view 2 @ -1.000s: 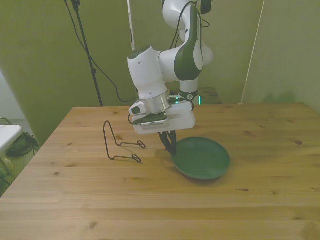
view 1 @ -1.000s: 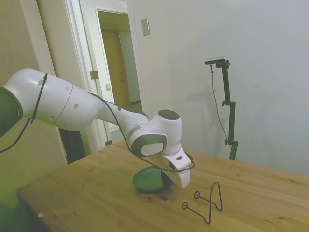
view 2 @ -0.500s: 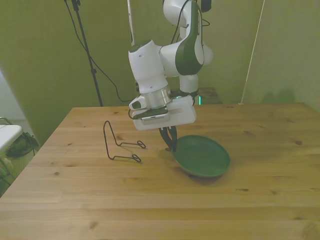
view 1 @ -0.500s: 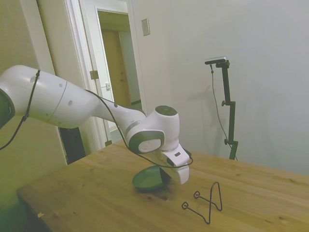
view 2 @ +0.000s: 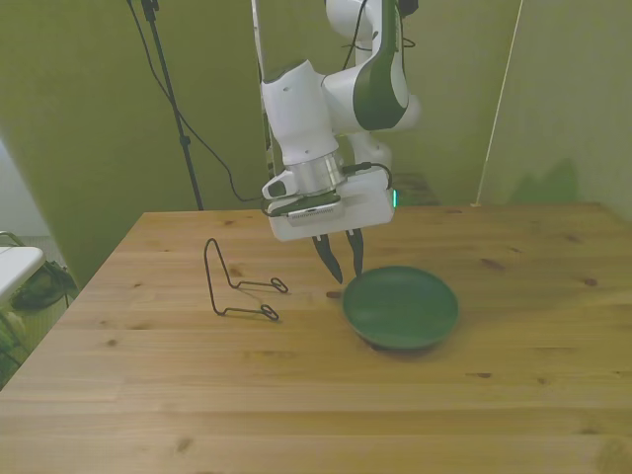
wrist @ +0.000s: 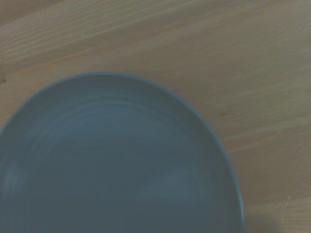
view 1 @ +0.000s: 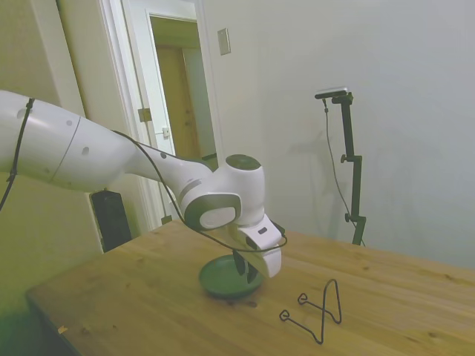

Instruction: Unload the plate

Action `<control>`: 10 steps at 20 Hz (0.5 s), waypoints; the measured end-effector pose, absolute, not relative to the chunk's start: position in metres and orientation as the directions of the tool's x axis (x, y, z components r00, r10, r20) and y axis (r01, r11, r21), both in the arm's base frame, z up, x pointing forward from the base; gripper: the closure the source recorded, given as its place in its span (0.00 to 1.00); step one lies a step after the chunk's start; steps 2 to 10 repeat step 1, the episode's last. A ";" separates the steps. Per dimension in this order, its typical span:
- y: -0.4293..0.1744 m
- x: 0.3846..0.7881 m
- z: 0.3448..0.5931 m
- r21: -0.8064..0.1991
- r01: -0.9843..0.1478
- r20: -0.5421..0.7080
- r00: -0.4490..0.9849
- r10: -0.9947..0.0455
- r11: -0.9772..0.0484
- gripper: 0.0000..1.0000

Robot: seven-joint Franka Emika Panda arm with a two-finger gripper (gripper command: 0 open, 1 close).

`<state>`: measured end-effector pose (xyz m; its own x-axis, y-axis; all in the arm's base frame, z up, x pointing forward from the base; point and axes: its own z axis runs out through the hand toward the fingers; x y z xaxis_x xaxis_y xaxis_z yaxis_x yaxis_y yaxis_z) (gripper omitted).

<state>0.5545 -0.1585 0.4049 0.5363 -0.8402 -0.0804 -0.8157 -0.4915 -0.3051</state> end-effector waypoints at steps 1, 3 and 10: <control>-0.152 0.551 0.415 -0.301 -0.805 -0.070 0.554 -0.830 -0.512 0.00; -0.152 0.551 0.415 -0.301 -0.805 -0.070 0.554 -0.830 -0.512 0.00; -0.152 0.551 0.415 -0.301 -0.805 -0.070 0.554 -0.830 -0.512 0.00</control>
